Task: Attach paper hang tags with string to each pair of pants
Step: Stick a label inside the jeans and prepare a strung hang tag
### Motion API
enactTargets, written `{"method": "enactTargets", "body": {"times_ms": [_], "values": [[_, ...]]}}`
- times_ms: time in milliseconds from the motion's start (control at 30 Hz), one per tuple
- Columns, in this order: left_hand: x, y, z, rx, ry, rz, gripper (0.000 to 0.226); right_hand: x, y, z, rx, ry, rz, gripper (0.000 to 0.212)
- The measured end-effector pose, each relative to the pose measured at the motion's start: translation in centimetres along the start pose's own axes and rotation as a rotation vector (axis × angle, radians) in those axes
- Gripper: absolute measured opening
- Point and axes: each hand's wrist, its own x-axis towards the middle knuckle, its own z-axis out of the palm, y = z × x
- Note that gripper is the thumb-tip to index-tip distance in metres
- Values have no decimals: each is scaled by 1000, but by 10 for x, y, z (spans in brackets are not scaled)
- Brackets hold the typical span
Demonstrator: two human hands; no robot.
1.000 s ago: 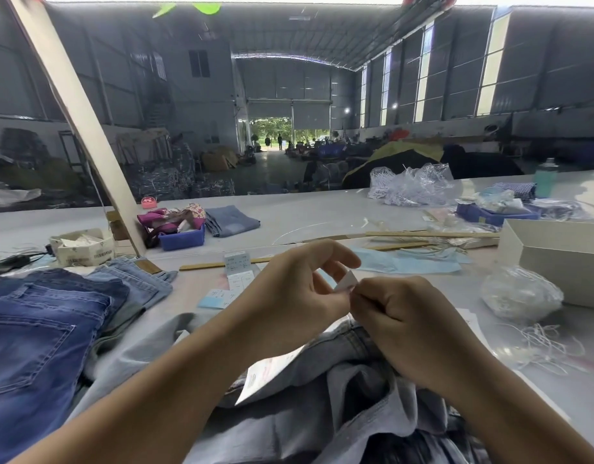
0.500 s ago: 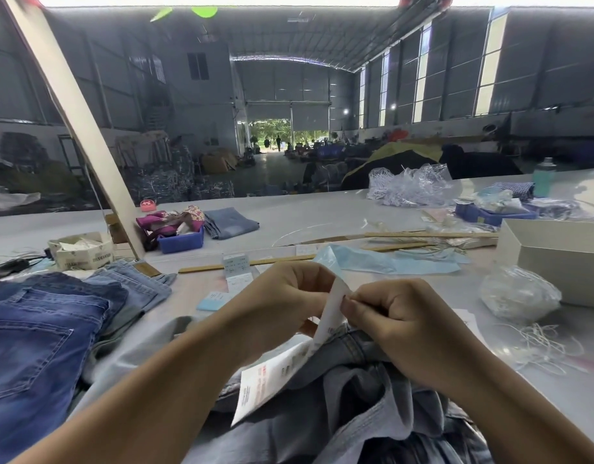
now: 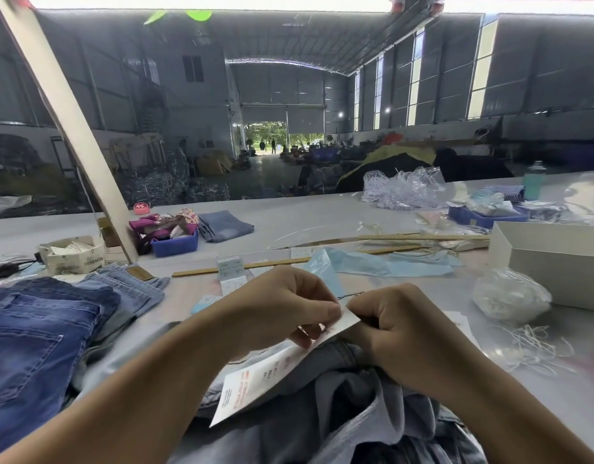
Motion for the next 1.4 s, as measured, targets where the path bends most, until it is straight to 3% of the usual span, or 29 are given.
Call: {"method": "enactTargets", "body": {"times_ms": [67,200,433,600,700,867,1133,1267,1400], "values": [[1,0,2,106,53,33,24,0,-1,2,-24,46,12,45],[2,0,7,255,207,135,19,-3,-4,1,1,158,41,3],[1,9,13,-20,314,202,14,-14,-9,-8,-182,235,128,50],[-1,18,22,-155,289,284,17,-27,-8,-20,-210,150,190,20],[-2,25,27,-269,242,288,14,-35,-2,-28,-114,142,205,21],[5,25,33,-251,222,302,13,-42,3,-32,368,51,243,16],[5,17,41,27,240,341,20,-44,6,-27,585,114,228,28],[1,22,46,188,289,362,19,-45,2,-25,598,198,164,19],[-3,29,51,190,348,376,12,-46,1,-24,563,259,119,18]]}}
